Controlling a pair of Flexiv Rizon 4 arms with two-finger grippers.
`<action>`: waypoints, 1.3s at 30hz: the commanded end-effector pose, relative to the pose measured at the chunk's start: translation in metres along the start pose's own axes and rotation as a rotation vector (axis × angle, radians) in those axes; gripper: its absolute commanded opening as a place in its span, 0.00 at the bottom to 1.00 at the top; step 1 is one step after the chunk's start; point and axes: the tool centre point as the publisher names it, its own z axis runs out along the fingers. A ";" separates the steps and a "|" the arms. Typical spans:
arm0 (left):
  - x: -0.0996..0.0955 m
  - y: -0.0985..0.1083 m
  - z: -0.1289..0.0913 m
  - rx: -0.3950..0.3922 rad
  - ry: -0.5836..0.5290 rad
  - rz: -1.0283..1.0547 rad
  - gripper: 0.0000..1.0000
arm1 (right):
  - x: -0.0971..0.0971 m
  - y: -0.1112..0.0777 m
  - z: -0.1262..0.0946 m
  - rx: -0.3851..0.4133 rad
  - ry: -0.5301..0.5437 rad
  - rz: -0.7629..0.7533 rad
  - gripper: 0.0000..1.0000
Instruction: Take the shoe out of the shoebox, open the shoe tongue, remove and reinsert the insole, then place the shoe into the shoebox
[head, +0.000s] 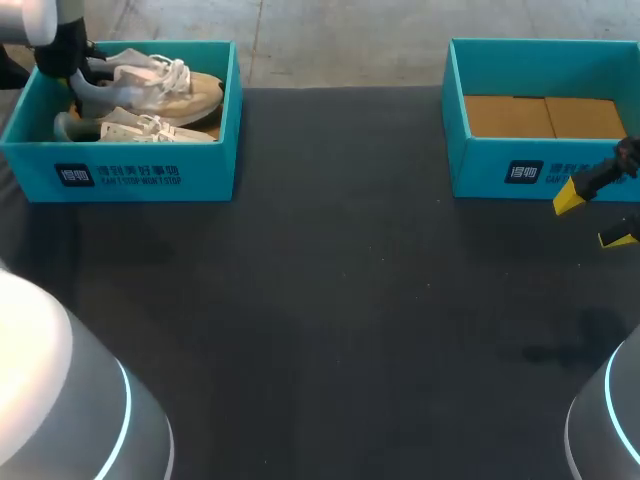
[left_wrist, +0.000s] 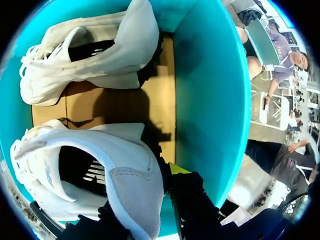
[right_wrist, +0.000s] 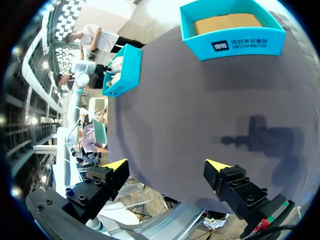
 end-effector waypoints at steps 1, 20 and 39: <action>-0.002 0.009 0.009 0.024 0.007 0.001 0.00 | 0.000 0.000 0.001 0.000 -0.003 0.002 1.00; -0.008 0.004 0.029 0.062 0.022 0.032 0.00 | 0.000 0.000 0.001 0.000 -0.003 0.002 1.00; 0.002 0.001 0.010 0.005 -0.054 0.004 1.00 | 0.000 0.000 0.001 0.000 -0.003 0.002 1.00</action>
